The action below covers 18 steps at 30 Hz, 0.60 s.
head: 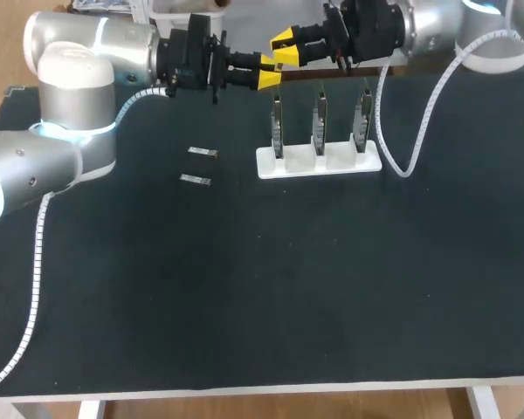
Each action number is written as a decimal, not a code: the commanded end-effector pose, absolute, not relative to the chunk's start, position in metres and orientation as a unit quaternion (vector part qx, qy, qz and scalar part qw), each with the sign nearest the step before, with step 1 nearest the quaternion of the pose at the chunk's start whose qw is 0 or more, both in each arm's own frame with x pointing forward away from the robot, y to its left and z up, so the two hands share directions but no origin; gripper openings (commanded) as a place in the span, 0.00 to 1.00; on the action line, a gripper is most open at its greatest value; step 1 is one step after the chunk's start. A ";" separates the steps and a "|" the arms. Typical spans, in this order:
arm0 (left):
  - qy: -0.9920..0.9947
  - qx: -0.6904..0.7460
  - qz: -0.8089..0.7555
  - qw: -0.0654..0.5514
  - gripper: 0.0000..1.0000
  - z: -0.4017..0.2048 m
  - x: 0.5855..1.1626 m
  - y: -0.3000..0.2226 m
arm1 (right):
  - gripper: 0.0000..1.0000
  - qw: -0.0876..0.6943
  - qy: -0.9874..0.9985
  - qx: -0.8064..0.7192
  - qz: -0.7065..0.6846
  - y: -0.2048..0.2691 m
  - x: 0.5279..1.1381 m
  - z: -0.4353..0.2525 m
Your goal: Pick up the optical module with the left hand, and insert it into the network port with the right hand.
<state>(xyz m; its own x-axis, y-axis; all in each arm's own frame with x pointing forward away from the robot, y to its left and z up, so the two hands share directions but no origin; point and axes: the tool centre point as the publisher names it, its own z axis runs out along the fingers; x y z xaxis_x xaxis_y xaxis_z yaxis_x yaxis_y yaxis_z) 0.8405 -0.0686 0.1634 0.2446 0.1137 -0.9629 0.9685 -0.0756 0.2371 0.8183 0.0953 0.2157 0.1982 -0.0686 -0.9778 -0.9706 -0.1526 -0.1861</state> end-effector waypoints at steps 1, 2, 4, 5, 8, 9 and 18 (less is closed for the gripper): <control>0.448 0.603 -0.420 0.509 0.00 0.163 0.844 -0.069 | 0.00 0.488 0.433 -0.601 0.462 0.095 0.815 0.216; 0.448 0.603 -0.420 0.509 0.00 0.163 0.844 -0.069 | 0.00 0.488 0.433 -0.601 0.462 0.095 0.815 0.216; 0.448 0.603 -0.420 0.509 0.00 0.163 0.844 -0.069 | 0.00 0.488 0.433 -0.601 0.462 0.095 0.815 0.216; 0.448 0.603 -0.420 0.509 0.00 0.163 0.844 -0.069 | 0.00 0.488 0.433 -0.601 0.462 0.095 0.815 0.216; 0.448 0.603 -0.420 0.509 0.00 0.163 0.844 -0.069 | 0.00 0.488 0.433 -0.601 0.462 0.095 0.815 0.216; 0.448 0.603 -0.420 0.509 0.00 0.163 0.844 -0.069 | 0.00 0.488 0.433 -0.601 0.462 0.095 0.815 0.216; 0.448 0.603 -0.420 0.509 1.00 0.163 0.844 -0.069 | 0.00 0.488 0.433 -0.601 0.462 0.095 0.815 0.216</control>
